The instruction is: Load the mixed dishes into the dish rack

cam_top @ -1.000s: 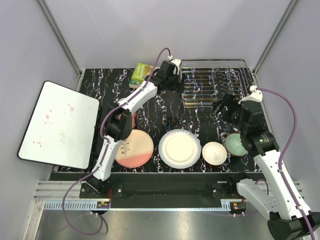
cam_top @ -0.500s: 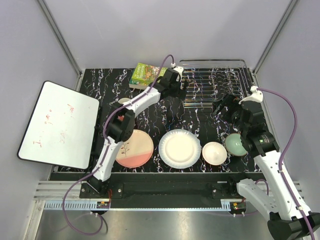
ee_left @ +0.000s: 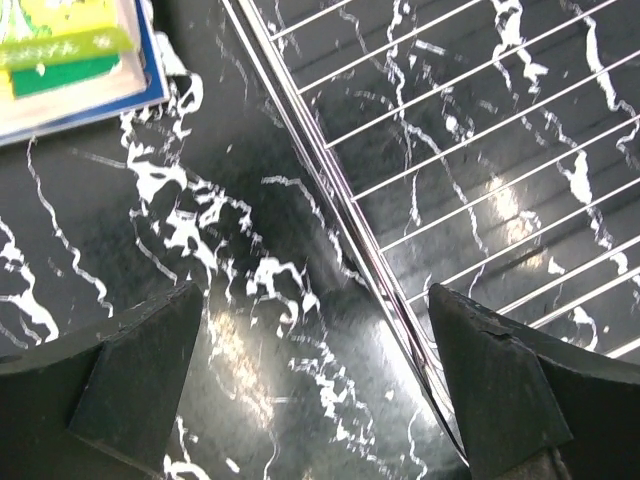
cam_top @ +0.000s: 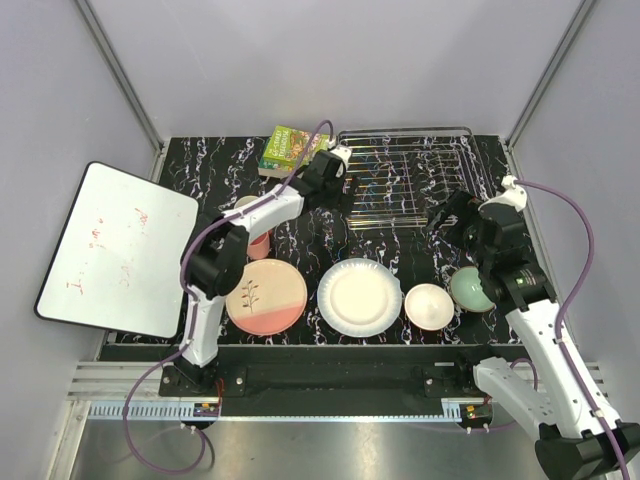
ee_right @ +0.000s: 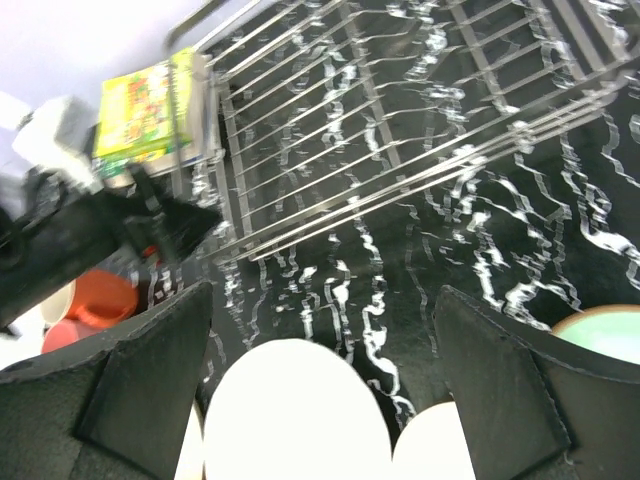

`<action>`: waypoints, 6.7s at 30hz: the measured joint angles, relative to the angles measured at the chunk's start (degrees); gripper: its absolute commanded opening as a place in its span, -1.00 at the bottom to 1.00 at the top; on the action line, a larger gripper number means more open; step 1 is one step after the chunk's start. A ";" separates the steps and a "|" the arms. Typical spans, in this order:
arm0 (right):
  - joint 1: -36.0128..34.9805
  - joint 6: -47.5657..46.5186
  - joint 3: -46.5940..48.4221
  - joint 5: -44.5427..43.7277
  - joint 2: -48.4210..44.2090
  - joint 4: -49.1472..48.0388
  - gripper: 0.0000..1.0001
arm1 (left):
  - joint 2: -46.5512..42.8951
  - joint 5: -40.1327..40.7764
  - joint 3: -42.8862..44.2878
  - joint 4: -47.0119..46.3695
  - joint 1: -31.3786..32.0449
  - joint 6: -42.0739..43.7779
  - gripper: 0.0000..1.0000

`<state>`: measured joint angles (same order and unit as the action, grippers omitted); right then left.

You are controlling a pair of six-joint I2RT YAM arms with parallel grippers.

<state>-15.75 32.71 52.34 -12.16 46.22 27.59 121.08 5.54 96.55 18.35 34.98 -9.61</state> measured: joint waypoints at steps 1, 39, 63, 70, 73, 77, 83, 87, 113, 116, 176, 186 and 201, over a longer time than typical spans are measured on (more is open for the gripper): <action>0.00 0.28 0.00 -0.94 0.31 0.39 0.99 | -0.66 -0.02 -0.94 -0.24 -0.02 0.09 0.98; 6.38 8.39 13.99 -22.18 44.48 5.25 0.99 | -16.46 -7.72 -22.10 9.55 -2.58 10.56 0.98; 2.91 7.58 13.31 -17.49 40.04 4.20 0.99 | -20.63 -4.72 -18.38 14.21 -7.52 11.13 0.98; 2.54 9.09 8.83 -21.88 20.74 6.08 0.99 | -20.85 -4.72 -10.86 14.60 -7.52 11.08 0.98; 2.54 11.69 7.63 -22.95 15.12 10.84 0.99 | -20.92 -4.72 -10.03 15.06 -7.52 11.10 0.98; 2.56 17.92 3.87 -23.12 11.61 20.52 0.98 | -20.92 -4.68 -9.25 15.96 -7.52 11.30 0.98; 2.80 26.60 -2.34 -21.16 11.85 31.82 0.97 | -20.92 -4.66 -6.80 16.26 -7.52 11.74 0.98; 2.91 30.03 -2.34 -21.18 11.93 35.54 0.97 | -21.03 -4.59 -6.21 16.15 -7.52 12.39 0.98; 3.06 39.41 -6.64 -15.34 22.69 38.45 0.76 | -21.70 -4.59 -6.91 15.72 -7.56 13.09 0.98; 3.06 39.91 -6.67 -16.85 23.17 37.94 0.69 | -21.73 -4.59 -7.08 15.61 -7.58 13.18 0.98; 15.17 25.90 13.03 -36.54 17.38 33.16 -0.69 | -22.71 -4.33 -8.50 15.02 -9.62 14.10 0.98; 15.17 27.54 -1.62 -22.12 19.37 31.85 0.59 | -24.26 -4.31 -8.50 15.02 -9.79 14.05 0.98; 15.17 28.74 -4.31 -13.64 18.84 33.29 0.50 | -24.28 -4.46 -9.84 13.92 -11.50 14.05 0.98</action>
<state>-0.58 61.45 48.03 -25.80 65.06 60.88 96.79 1.08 86.72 32.27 23.49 4.45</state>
